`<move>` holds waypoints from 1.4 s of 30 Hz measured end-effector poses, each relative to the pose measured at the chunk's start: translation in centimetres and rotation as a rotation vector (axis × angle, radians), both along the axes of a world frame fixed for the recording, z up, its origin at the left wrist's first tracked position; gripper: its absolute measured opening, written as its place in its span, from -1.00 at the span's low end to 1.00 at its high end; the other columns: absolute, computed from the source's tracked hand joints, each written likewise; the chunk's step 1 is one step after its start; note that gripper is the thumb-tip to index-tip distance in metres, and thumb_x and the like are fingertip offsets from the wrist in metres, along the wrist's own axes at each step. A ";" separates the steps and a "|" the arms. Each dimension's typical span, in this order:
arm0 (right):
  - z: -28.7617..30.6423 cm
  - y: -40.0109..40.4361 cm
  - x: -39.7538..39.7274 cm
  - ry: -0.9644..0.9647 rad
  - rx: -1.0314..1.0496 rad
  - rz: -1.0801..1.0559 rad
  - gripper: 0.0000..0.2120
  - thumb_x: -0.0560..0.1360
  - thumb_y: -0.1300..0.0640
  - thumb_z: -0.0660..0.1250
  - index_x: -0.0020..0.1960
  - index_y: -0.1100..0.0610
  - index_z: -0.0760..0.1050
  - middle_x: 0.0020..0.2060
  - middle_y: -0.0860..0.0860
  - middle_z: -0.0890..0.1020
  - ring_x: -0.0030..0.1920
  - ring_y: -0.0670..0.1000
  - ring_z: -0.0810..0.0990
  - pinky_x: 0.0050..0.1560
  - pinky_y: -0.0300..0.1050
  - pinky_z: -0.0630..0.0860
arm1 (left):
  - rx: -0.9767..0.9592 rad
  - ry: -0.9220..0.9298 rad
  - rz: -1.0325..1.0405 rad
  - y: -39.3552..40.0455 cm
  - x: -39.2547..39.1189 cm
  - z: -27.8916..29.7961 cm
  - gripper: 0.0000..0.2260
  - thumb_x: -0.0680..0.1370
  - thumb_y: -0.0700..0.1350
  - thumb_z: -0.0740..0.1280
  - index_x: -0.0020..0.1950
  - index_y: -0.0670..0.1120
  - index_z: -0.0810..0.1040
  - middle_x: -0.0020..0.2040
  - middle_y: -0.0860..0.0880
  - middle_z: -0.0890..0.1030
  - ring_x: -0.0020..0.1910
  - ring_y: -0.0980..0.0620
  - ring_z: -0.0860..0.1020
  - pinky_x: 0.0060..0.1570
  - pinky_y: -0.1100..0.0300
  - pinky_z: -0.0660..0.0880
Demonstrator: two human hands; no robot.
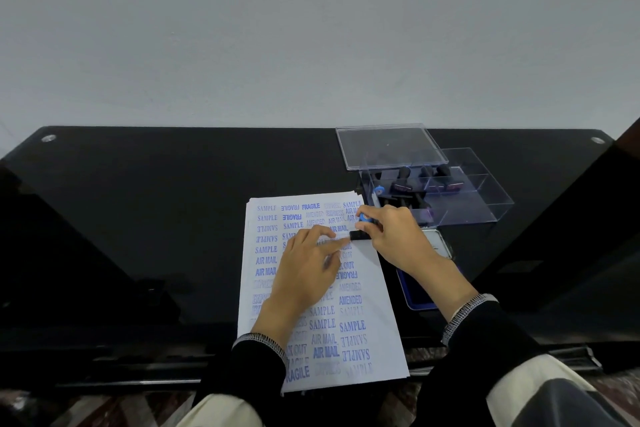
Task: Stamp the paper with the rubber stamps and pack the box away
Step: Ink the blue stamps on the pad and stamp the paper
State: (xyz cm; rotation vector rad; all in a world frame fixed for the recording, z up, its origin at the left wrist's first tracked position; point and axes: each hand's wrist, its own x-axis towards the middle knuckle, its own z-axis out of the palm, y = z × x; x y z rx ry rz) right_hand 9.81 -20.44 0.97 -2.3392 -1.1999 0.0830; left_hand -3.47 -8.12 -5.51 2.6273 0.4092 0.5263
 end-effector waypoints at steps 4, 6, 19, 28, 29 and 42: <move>-0.2 0.1 -0.1 -0.019 -0.016 -0.001 -0.86 0.56 0.10 0.28 0.03 0.16 0.52 -0.36 0.07 0.51 -0.31 0.08 0.44 -0.27 0.01 0.49 | -0.066 -0.002 0.005 0.0 0.0 0.2 -0.72 0.61 -0.03 0.21 0.31 0.08 0.53 0.21 0.14 0.47 0.18 0.15 0.36 0.20 0.30 0.25; -0.3 0.1 -0.1 -0.021 0.004 0.002 -0.87 0.56 0.14 0.28 0.01 0.19 0.52 -0.42 0.02 0.45 -0.36 0.05 0.36 -0.30 -0.08 0.37 | -0.141 -0.016 0.003 0.0 0.0 0.4 -0.74 0.61 -0.04 0.23 0.28 0.03 0.56 0.19 0.13 0.50 0.18 0.17 0.38 0.18 0.27 0.34; -1.1 -0.2 -0.6 0.030 0.110 -0.025 -0.88 0.55 0.19 0.29 0.06 0.16 0.55 -0.39 -0.05 0.45 -0.46 -0.16 0.40 -0.40 -0.33 0.27 | -0.192 -0.082 0.437 5.6 -4.5 0.2 -0.76 0.59 -0.12 0.25 0.23 -0.04 0.57 0.25 0.08 0.52 0.29 0.09 0.40 0.36 -0.07 0.34; -1.2 -0.4 -1.1 0.088 0.131 -0.044 -0.80 0.55 0.25 0.29 0.15 0.19 0.55 -0.31 0.02 0.52 -0.43 -0.20 0.48 -0.37 -0.46 0.35 | -0.175 -0.044 0.455 5.6 -4.9 0.0 -0.71 0.62 -0.10 0.22 0.32 -0.07 0.53 0.37 0.04 0.46 0.42 0.07 0.33 0.50 0.03 0.09; -1.2 -0.3 -1.0 0.074 0.121 -0.053 -0.81 0.55 0.25 0.29 0.15 0.17 0.56 -0.30 0.03 0.55 -0.42 -0.13 0.47 -0.37 -0.40 0.34 | -0.169 -0.041 0.456 5.5 -5.0 0.0 -0.71 0.62 -0.10 0.22 0.33 -0.08 0.53 0.37 0.03 0.46 0.41 0.08 0.34 0.50 0.04 0.09; -1.0 0.8 -0.9 0.038 0.041 -0.119 -0.79 0.58 0.25 0.21 0.19 0.20 0.51 -0.21 0.13 0.61 -0.28 0.07 0.47 -0.32 -0.12 0.41 | -0.120 -0.013 0.445 5.2 -5.1 0.2 -0.70 0.62 -0.09 0.20 0.34 -0.06 0.50 0.37 0.03 0.46 0.41 0.07 0.34 0.50 0.06 0.05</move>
